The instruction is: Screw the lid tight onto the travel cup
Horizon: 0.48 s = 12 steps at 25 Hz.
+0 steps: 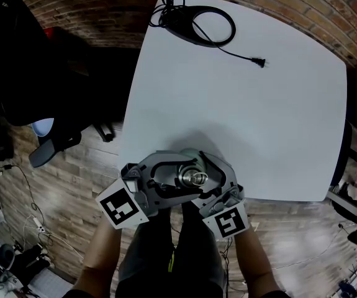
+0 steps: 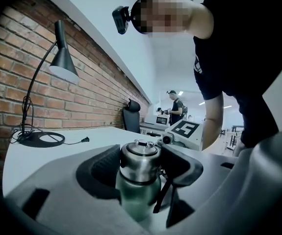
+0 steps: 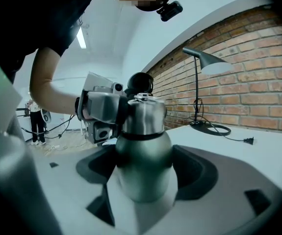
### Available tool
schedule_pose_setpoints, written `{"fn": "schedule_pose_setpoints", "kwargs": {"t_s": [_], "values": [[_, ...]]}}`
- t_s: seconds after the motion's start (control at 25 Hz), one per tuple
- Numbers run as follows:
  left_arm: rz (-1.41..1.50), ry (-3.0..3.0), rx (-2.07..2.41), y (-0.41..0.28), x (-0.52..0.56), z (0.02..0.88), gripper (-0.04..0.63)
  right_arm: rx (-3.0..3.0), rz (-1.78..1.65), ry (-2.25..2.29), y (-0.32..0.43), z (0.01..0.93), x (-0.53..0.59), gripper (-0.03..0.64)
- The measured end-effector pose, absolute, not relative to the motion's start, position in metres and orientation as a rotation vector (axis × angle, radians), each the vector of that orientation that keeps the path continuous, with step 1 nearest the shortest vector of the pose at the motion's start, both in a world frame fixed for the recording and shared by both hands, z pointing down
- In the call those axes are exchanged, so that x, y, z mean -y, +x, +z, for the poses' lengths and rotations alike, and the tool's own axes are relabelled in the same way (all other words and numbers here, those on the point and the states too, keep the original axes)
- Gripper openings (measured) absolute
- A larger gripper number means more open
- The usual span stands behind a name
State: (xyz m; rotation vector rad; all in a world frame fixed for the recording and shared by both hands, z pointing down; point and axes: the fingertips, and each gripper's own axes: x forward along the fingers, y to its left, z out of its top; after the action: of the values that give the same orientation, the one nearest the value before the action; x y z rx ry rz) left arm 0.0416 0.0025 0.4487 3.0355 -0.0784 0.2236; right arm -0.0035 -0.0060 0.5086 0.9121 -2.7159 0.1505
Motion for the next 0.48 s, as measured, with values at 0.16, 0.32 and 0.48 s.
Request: {"fn": "schedule_pose_setpoints", "kwargs": {"t_s": [0.16, 0.32, 0.48], "values": [[0.197, 2.973, 0.111, 0.035, -0.002, 0.452, 0.285, 2.709, 0.156, 0.917, -0.004, 0.509, 0.006, 0.348], [0.19, 2.919, 0.239, 0.024, -0.004, 0.45, 0.307, 2.709, 0.153, 0.919, -0.004, 0.509, 0.006, 0.348], [0.258, 2.893, 0.525, 0.018, 0.0, 0.447, 0.307, 2.708, 0.163, 0.925, -0.003, 0.51, 0.005, 0.348]]}}
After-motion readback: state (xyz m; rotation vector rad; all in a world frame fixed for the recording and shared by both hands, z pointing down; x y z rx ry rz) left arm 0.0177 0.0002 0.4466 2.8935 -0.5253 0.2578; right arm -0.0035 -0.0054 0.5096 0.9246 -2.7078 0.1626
